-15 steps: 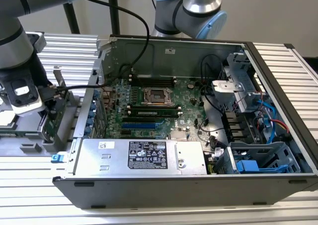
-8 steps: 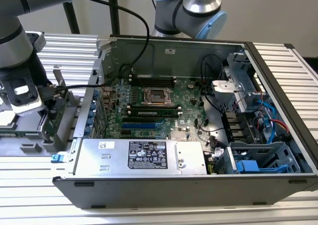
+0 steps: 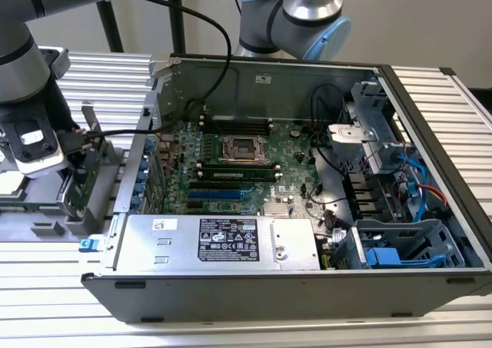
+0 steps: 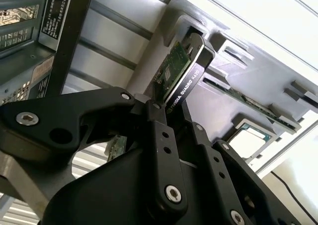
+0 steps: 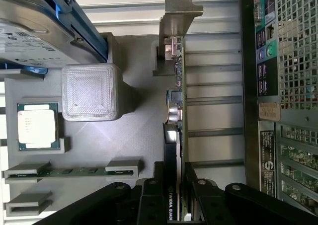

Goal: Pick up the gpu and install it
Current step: 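Pick up the gpu and move the gpu toward the slot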

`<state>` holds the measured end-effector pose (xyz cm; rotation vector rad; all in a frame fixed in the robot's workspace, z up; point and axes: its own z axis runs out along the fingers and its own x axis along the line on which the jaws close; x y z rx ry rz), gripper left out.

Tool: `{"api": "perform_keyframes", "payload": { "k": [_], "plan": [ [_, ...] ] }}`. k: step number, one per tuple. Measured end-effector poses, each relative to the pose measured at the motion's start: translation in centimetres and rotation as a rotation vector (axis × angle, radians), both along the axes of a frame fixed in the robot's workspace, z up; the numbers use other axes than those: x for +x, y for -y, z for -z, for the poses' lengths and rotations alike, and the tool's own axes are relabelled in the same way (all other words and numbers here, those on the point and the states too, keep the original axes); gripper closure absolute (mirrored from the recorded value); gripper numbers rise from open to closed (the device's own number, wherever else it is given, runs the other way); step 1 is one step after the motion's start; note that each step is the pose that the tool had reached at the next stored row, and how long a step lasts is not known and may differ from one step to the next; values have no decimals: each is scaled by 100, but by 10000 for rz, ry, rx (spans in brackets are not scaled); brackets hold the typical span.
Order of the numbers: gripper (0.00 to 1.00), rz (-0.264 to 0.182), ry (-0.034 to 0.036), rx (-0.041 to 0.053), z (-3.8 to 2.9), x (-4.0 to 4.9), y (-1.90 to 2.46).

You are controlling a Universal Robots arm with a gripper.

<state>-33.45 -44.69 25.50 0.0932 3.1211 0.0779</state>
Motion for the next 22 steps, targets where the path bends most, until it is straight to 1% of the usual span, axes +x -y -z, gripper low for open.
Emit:
{"api": "perform_keyframes", "payload": {
  "k": [22],
  "plan": [
    [100, 0, 0, 0, -183, 0, 0]
  ]
}}
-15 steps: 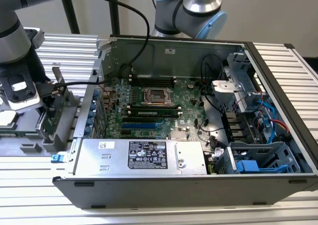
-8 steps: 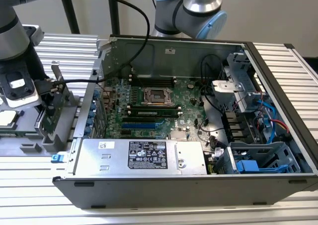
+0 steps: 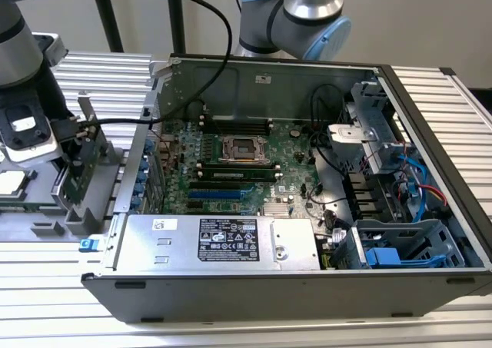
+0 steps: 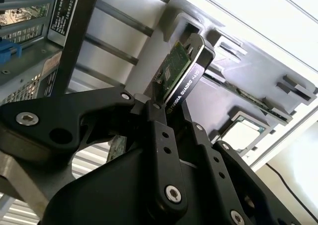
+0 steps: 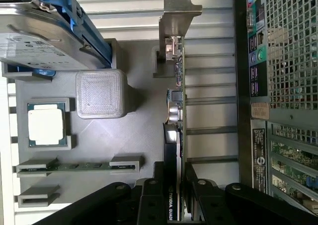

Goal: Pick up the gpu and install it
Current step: 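Pick up the gpu and move the gpu toward the slot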

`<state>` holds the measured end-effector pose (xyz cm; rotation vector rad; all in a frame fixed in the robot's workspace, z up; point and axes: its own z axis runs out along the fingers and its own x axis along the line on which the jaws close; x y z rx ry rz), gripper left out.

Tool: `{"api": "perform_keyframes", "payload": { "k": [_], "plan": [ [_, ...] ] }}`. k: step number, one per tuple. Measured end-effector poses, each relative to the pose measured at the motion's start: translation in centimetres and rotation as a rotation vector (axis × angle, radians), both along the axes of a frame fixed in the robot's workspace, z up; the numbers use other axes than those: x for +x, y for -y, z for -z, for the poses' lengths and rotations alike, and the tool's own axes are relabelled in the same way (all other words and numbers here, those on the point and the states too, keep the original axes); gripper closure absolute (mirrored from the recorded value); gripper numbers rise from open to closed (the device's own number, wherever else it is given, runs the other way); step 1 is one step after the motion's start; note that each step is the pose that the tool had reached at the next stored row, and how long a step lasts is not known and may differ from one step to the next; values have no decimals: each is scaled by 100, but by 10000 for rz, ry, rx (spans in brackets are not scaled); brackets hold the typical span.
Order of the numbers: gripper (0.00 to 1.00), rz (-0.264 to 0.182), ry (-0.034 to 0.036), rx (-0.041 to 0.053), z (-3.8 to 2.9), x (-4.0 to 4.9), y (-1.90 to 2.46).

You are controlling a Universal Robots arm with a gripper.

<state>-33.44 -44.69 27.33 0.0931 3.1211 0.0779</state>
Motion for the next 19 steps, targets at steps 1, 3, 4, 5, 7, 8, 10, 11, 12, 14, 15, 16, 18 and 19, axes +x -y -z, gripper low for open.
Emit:
{"api": "perform_keyframes", "payload": {
  "k": [1, 3, 4, 5, 7, 8, 10, 11, 12, 14, 15, 16, 18, 19],
  "plan": [
    [100, 1, -2, 0, -9, -1, 0],
    [100, 1, 0, 0, -27, 0, 0],
    [100, 1, 0, 0, -37, 0, 0],
    [100, 1, 0, 0, -45, 0, 0],
    [100, 1, -1, 0, -64, 0, 0],
    [100, 1, -1, 0, -74, 0, 0],
    [100, 1, -1, 0, -93, 0, 0],
    [100, 1, -1, 1, -102, 0, 0],
    [100, 1, -1, 0, -111, 0, 0],
    [100, 1, 0, 1, -130, 0, 0],
    [100, 1, -1, 0, -139, -1, 0],
    [100, 1, -1, 0, -148, 0, 0],
    [100, 1, 0, 0, -165, 0, 0],
    [100, 1, 0, 1, -172, -1, 0]
  ]
}}
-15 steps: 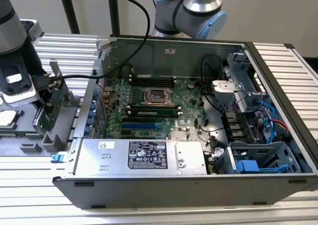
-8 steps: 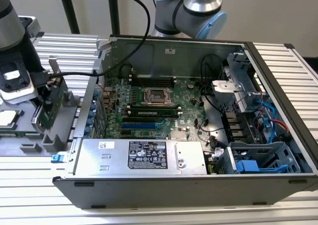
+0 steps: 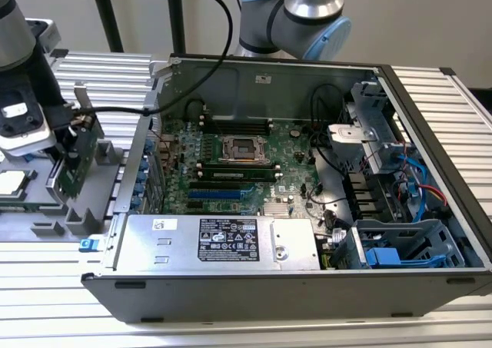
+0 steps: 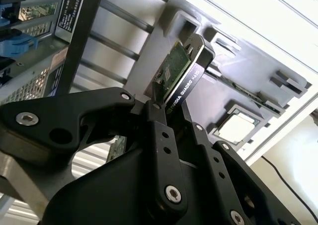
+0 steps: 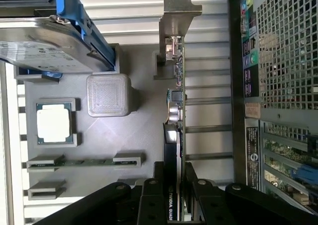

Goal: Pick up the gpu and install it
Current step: 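Pick up the gpu and move the gpu toward the slot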

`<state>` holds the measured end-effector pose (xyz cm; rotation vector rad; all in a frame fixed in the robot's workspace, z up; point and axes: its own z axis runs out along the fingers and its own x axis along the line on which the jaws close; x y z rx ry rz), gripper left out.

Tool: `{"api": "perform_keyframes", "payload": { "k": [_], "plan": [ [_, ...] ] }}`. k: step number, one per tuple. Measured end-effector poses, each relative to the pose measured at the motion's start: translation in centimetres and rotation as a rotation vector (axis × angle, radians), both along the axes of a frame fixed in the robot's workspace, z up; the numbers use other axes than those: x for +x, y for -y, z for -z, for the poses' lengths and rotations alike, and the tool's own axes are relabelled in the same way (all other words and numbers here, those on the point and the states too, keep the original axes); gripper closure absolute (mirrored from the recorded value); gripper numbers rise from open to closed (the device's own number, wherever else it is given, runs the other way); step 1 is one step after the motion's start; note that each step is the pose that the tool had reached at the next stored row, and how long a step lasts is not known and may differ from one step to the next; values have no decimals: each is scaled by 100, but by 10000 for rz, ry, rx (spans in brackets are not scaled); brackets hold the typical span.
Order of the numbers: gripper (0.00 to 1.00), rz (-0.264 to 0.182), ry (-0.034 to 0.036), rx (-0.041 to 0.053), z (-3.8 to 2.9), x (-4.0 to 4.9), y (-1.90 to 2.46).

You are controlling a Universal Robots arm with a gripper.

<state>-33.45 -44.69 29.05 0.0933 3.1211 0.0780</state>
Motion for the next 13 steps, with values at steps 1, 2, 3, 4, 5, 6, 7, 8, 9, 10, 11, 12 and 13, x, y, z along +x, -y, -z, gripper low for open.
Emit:
{"api": "perform_keyframes", "payload": {
  "k": [1, 2, 3, 4, 5, 6, 7, 8, 9, 10, 11, 12, 13],
  "plan": [
    [100, 0, -1, 0, -9, 0, 0],
    [100, -1, -1, -1, -17, 0, 0],
    [100, 0, -1, -1, -24, 0, 0],
    [100, 0, -1, -1, -31, 0, 0],
    [100, 0, 0, 0, -38, 0, 0],
    [100, 0, -1, -1, -46, 0, 0],
    [100, 0, -1, -1, -53, 0, 0],
    [100, -2, -1, -1, -60, 1, 1],
    [100, -2, -1, 0, -68, 1, 1],
    [100, -2, 0, 0, -74, 1, 1],
    [100, -2, 0, 0, -81, 1, 1],
    [100, -2, 0, 0, -88, 1, 1],
    [100, -1, 0, 0, -94, 0, 0]
  ]
}}
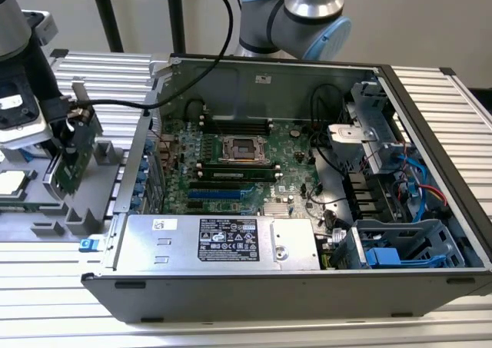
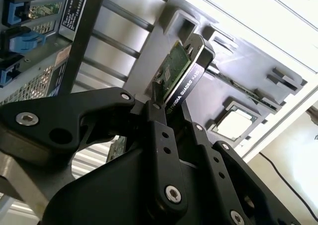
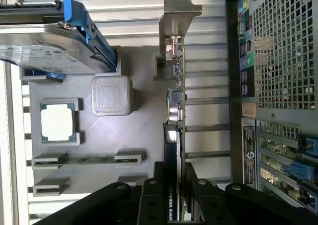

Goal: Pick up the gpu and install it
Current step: 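Pick up the gpu and move the gpu toward the slot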

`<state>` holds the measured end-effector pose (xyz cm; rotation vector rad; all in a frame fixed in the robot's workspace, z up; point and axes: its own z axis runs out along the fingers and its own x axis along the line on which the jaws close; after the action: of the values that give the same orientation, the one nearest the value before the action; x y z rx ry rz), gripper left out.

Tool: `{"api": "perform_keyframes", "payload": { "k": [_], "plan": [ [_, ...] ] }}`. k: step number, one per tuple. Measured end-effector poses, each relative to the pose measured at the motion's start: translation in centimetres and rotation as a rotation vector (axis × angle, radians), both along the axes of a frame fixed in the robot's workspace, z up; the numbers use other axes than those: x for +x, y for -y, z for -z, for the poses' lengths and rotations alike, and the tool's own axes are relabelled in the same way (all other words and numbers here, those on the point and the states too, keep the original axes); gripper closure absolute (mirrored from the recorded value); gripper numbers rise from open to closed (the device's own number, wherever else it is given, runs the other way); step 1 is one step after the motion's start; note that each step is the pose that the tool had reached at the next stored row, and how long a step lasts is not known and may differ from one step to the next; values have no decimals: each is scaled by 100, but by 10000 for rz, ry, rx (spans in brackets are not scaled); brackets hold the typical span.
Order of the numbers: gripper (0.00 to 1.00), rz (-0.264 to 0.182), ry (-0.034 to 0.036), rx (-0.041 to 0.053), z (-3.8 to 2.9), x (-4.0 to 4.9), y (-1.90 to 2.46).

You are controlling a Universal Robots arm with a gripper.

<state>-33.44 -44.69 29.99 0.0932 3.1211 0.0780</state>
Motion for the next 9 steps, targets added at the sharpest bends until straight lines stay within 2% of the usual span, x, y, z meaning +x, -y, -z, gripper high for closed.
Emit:
{"api": "perform_keyframes", "payload": {
  "k": [9],
  "plan": [
    [100, 0, 0, -1, -59, 0, 0]
  ]
}}
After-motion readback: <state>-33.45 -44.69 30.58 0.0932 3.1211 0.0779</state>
